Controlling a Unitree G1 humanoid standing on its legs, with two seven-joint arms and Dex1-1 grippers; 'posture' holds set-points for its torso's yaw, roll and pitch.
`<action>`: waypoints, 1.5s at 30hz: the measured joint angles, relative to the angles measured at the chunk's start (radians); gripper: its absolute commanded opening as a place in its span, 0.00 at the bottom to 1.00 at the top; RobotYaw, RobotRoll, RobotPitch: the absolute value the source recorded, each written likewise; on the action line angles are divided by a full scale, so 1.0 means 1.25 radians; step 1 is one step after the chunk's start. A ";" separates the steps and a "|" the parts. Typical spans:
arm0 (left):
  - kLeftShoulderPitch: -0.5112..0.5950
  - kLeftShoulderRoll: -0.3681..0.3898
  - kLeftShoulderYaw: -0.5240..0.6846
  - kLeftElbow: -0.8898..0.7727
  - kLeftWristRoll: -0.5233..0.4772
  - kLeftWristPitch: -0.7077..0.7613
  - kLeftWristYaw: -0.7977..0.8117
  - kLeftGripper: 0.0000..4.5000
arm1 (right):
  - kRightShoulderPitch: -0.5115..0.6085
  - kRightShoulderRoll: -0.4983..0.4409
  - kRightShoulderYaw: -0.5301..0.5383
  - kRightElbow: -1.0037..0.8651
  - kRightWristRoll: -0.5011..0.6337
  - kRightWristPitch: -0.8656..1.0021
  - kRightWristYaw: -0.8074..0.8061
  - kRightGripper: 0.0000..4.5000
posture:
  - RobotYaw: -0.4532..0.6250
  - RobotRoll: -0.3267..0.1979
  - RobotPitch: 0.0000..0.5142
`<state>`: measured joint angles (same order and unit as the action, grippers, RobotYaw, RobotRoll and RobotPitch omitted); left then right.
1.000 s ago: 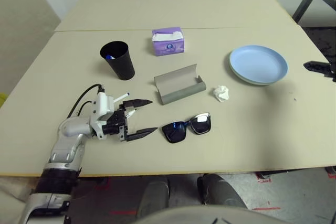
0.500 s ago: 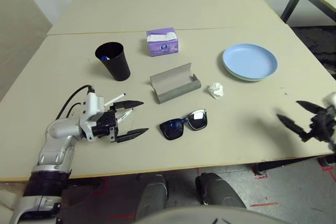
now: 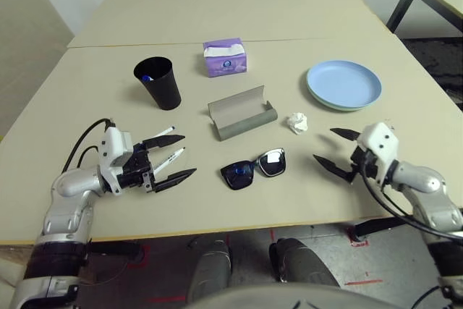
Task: Organize and tidy the items on the table.
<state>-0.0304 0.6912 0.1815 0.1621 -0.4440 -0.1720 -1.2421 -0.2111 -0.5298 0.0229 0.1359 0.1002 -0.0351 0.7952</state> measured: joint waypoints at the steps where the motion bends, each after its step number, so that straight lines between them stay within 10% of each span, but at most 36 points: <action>1: 0.000 0.000 0.000 -0.004 0.000 0.000 0.001 1.00 | -0.019 0.007 0.002 0.020 -0.005 0.005 -0.010 1.00 | 0.40 0.62 0.22; 25: -0.022 -0.009 -0.010 -0.006 0.014 -0.009 0.012 1.00 | -0.150 0.130 0.049 0.101 0.000 0.156 -0.060 1.00 | 0.40 0.62 0.22; 38: -0.020 -0.021 -0.028 -0.013 0.016 -0.009 0.020 1.00 | -0.150 0.130 0.051 0.092 0.005 0.170 -0.030 0.06 | 0.39 0.62 0.22; 45: -0.019 -0.022 -0.033 -0.013 0.016 -0.009 0.021 1.00 | -0.158 0.130 0.011 0.083 0.048 0.200 -0.051 0.01 | 0.39 0.62 0.21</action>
<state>-0.0541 0.6642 0.1400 0.1460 -0.4241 -0.1833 -1.2165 -0.4084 -0.3673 0.0369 0.2396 0.1598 0.2150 0.7313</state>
